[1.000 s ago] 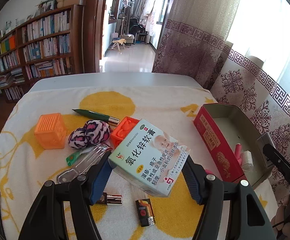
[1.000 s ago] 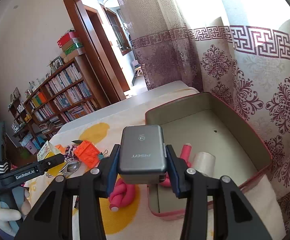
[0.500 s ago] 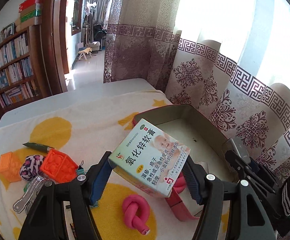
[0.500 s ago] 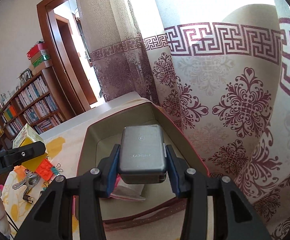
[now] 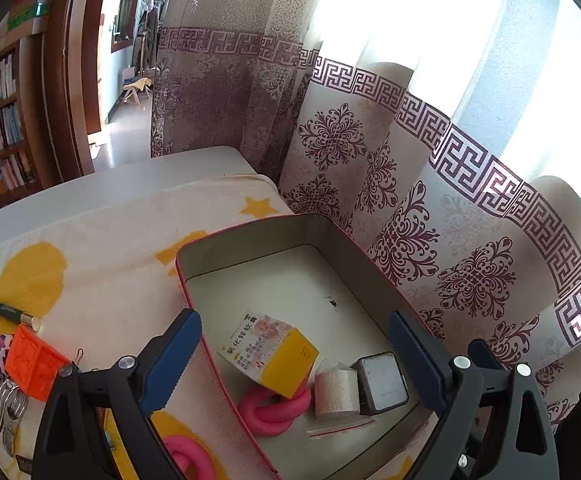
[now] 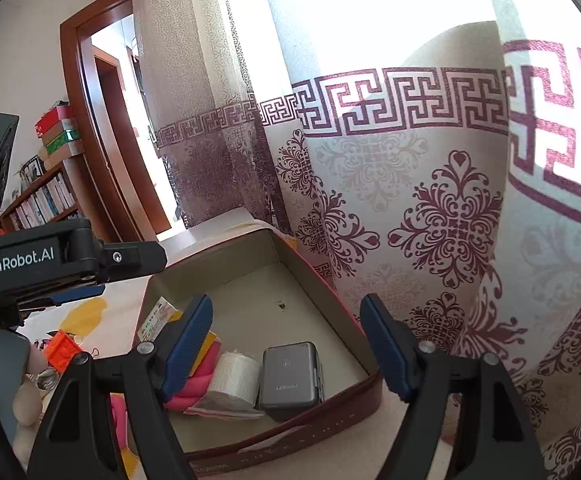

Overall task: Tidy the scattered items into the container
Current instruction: 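Lower the ointment box and power bank into the tin and release both, then move the right tool back over the table toward the nail clipper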

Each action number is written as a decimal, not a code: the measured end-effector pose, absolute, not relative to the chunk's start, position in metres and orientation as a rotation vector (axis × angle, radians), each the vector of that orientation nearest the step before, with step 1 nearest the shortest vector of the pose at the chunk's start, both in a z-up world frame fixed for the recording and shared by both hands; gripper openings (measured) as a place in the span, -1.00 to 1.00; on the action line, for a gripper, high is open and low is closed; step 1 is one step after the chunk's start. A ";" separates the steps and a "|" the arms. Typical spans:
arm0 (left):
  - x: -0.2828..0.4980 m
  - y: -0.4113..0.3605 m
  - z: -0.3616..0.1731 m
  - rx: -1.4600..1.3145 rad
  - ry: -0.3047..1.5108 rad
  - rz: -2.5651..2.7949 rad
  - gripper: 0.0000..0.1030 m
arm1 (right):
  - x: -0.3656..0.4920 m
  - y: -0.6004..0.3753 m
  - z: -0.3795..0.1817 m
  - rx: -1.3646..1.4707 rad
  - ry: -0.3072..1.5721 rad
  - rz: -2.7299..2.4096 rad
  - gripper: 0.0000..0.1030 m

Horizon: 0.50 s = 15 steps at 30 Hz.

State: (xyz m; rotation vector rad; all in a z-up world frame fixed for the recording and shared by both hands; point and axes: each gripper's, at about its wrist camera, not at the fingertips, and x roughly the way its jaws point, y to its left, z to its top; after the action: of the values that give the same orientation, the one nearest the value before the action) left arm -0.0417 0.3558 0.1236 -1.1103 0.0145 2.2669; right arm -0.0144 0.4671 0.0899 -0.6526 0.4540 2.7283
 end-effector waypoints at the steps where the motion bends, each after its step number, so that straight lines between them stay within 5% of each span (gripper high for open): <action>1: -0.042 0.355 0.121 -1.123 0.022 2.273 0.87 | -0.015 0.468 0.089 -0.658 0.460 2.727 0.54; 15: -0.047 0.269 0.114 -1.198 -0.083 2.437 0.87 | -0.015 0.464 0.085 -0.684 0.431 2.720 0.54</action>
State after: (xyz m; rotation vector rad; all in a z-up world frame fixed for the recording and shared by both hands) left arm -0.0469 0.2693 0.1145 -1.1976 -0.0834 2.4367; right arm -0.0154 0.4641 0.0848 -0.6838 0.4306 2.7204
